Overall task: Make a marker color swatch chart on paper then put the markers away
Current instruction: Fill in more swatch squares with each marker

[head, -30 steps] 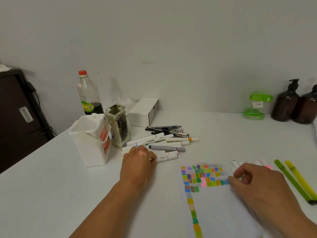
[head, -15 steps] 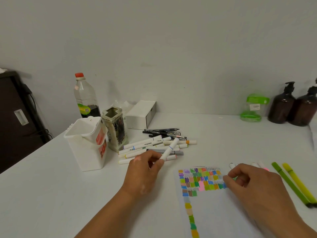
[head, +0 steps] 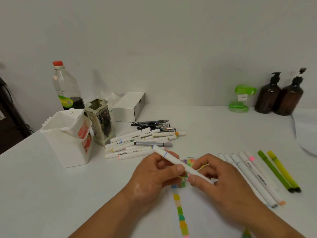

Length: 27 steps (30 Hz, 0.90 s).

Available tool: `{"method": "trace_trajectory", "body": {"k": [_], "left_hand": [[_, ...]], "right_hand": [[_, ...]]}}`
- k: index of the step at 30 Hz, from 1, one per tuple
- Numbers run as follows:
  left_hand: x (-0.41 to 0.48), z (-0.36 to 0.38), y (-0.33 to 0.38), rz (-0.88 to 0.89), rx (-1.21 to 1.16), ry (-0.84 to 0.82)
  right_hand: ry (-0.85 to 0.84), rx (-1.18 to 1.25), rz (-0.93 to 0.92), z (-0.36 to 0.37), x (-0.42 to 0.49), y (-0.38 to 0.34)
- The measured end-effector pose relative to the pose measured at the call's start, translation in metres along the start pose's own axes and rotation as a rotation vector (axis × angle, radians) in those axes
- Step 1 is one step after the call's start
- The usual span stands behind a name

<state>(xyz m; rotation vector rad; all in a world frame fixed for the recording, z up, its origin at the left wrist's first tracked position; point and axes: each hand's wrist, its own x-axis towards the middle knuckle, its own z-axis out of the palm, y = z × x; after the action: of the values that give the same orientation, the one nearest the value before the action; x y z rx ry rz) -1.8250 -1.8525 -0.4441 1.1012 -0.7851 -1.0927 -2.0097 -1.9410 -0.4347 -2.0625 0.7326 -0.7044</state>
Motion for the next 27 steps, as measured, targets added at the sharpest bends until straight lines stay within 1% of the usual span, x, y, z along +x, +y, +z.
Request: {"method": "trace_trajectory", "body": {"k": [2, 3, 4, 7, 8, 12, 15, 22, 25, 27], "left_hand": [[0.000, -0.006, 0.006, 0.044, -0.030, 0.062], [0.000, -0.009, 0.010, 0.071, -0.005, 0.078], [-0.002, -0.013, 0.013, 0.103, 0.084, 0.091], [-0.005, -0.018, 0.011, 0.197, 0.625, 0.095], [-0.007, -0.017, 0.008, 0.220, 0.747, 0.066], [-0.011, -0.002, 0.000, 0.273, 0.964, -0.088], [-0.013, -0.001, 0.000, 0.272, 1.018, -0.170], [-0.014, 0.001, 0.005, 0.285, 1.016, -0.231], [-0.013, 0.001, 0.004, 0.293, 0.992, -0.247], [-0.013, 0.002, 0.002, 0.313, 1.002, -0.247]], "right_hand": [[0.042, 0.053, 0.009, -0.006, 0.001, 0.002], [0.065, 0.073, 0.012, -0.010, 0.002, 0.003], [0.087, 0.094, 0.018, -0.012, 0.002, 0.003], [0.125, 0.195, 0.039, -0.016, 0.003, 0.005], [0.128, 0.224, 0.045, -0.016, 0.003, 0.005], [0.107, 0.370, 0.047, -0.013, 0.002, 0.002], [0.086, 0.427, 0.029, -0.012, 0.002, 0.001], [-0.009, 0.533, 0.053, -0.008, 0.002, 0.003], [-0.105, 0.533, 0.055, -0.004, -0.001, 0.003], [-0.127, 0.498, 0.053, -0.001, -0.002, 0.003]]}}
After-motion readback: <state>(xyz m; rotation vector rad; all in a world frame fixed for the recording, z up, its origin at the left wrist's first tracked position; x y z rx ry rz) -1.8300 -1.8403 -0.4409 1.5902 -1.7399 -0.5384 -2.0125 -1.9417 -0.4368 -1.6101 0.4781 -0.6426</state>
